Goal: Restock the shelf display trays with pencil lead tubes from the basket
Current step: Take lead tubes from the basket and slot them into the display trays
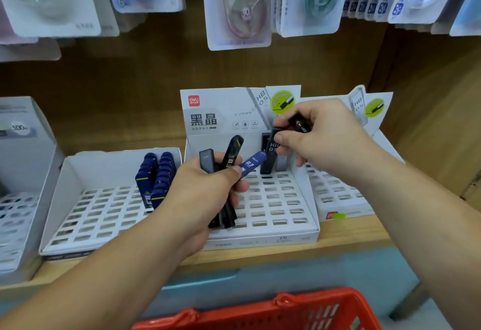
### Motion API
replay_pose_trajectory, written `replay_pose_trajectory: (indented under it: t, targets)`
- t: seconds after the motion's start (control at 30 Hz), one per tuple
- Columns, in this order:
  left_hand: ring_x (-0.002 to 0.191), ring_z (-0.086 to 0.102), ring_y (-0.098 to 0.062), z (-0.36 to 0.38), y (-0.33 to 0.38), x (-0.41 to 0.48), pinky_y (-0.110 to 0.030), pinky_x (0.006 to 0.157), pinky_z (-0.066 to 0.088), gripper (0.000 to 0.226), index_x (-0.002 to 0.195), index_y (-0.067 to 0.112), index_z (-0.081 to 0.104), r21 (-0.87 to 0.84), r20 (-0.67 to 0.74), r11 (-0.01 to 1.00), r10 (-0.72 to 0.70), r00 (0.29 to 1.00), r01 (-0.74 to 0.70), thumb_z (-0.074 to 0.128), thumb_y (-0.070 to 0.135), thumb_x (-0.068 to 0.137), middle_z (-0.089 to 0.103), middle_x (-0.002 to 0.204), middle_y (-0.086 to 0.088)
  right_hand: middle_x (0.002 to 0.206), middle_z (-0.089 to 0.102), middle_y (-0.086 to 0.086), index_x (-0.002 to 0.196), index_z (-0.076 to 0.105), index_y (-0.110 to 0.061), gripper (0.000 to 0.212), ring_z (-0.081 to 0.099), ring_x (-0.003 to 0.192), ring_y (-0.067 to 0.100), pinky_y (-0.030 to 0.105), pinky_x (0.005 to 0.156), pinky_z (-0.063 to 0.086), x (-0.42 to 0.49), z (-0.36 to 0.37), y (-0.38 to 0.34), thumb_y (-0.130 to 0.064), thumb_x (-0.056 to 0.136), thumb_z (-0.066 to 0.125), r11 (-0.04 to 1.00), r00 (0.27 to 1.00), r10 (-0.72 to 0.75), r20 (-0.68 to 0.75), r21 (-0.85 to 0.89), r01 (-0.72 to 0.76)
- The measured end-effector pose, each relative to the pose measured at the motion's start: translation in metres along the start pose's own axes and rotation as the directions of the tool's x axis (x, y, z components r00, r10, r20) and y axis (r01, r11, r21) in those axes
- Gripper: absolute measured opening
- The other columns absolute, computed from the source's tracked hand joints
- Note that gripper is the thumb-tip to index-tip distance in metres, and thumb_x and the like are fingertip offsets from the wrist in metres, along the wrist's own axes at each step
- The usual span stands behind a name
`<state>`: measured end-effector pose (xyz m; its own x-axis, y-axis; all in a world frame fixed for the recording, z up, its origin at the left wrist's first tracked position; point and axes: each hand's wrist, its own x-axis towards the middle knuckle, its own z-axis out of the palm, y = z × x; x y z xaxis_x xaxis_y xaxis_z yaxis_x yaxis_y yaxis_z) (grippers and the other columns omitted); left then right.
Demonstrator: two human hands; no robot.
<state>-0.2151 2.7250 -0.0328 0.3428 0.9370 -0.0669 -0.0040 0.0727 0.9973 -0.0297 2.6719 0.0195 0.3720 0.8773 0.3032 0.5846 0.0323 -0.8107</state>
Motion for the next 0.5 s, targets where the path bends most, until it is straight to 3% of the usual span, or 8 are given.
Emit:
replay_pose_trajectory:
  t: [0.2, 0.33, 0.5]
  targets:
    - [0.060, 0.056, -0.019, -0.004, -0.001, -0.001, -0.030, 0.059, 0.049, 0.009, 0.106, 0.014, 0.073, -0.048, 0.043, 0.999, -0.003, 0.999, 0.005, 0.066, 0.012, 0.100, 0.074, 0.075, -0.011, 0.076, 0.074, 0.005, 0.087, 0.072, -0.016, 0.017, 0.067, 0.049, 0.006, 0.016, 0.043, 0.046, 0.000, -0.002, -0.001, 0.001, 0.090, 0.075, 0.999, 1.000, -0.025, 0.013, -0.021, 0.025]
    - [0.067, 0.058, -0.022, -0.006, -0.003, 0.002, -0.030, 0.060, 0.049, 0.011, 0.108, 0.012, 0.073, -0.071, 0.074, 0.997, -0.007, 0.997, 0.012, 0.067, 0.010, 0.100, 0.073, 0.075, -0.010, 0.060, 0.067, -0.017, 0.080, 0.073, -0.026, 0.025, 0.065, 0.061, 0.000, 0.008, 0.056, 0.044, 0.005, -0.002, 0.003, -0.004, 0.087, 0.079, 0.991, 0.998, -0.068, 0.004, -0.117, 0.068]
    - [0.070, 0.057, -0.023, -0.007, 0.003, 0.000, -0.029, 0.056, 0.047, 0.011, 0.110, 0.010, 0.071, -0.171, 0.125, 0.982, -0.061, 0.990, 0.083, 0.066, 0.009, 0.100, 0.074, 0.088, -0.018, 0.086, 0.073, -0.010, 0.089, 0.079, -0.027, 0.014, 0.067, 0.082, 0.007, 0.013, 0.074, 0.051, 0.004, 0.009, 0.012, -0.014, 0.086, 0.083, 0.975, 0.997, -0.064, 0.035, -0.209, 0.070]
